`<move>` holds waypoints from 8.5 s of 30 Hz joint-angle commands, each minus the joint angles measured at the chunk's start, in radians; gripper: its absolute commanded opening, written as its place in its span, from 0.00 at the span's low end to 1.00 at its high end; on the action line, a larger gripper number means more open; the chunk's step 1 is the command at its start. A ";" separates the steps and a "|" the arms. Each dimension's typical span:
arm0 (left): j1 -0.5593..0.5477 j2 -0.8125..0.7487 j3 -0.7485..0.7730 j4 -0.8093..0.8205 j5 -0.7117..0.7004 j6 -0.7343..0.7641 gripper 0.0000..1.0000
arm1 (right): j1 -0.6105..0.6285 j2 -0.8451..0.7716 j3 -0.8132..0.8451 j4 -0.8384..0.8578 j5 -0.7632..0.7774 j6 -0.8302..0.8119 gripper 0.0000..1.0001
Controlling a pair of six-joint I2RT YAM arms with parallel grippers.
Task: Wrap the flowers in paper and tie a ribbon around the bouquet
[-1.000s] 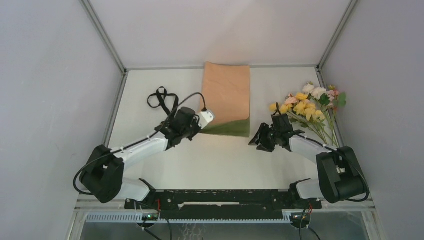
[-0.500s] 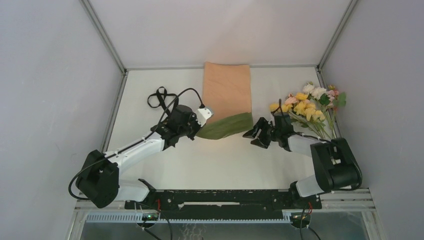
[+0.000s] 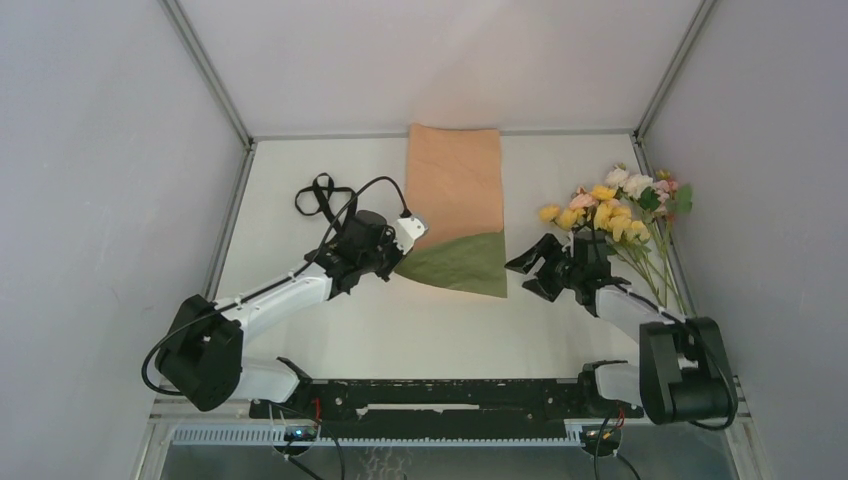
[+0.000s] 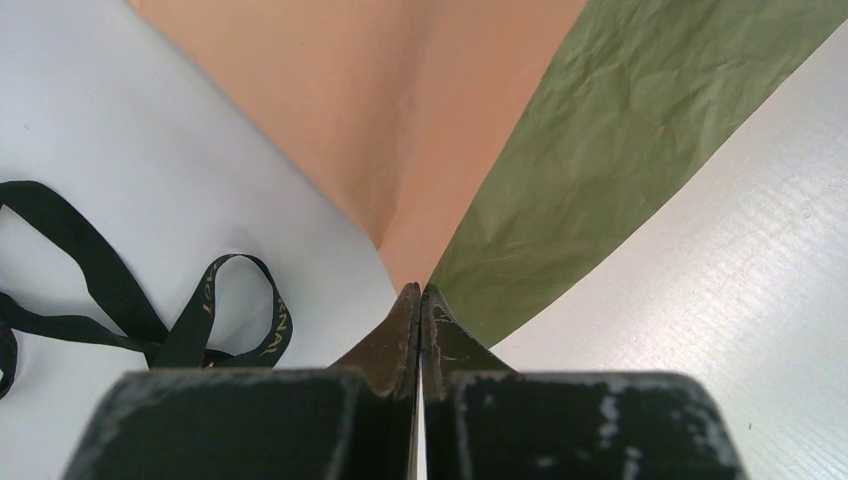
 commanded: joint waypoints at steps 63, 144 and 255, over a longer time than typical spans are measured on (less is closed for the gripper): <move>0.764 -0.021 0.075 -0.270 0.394 -0.146 0.72 | 0.602 -0.268 0.357 -0.718 0.742 -0.056 0.00; 0.105 0.053 0.495 -0.190 0.037 -0.272 0.00 | 0.292 -0.339 0.459 -0.696 0.342 -0.205 0.00; 0.600 0.270 0.485 -0.438 0.055 -0.094 0.78 | -0.505 0.823 1.076 -0.553 0.689 -0.964 0.58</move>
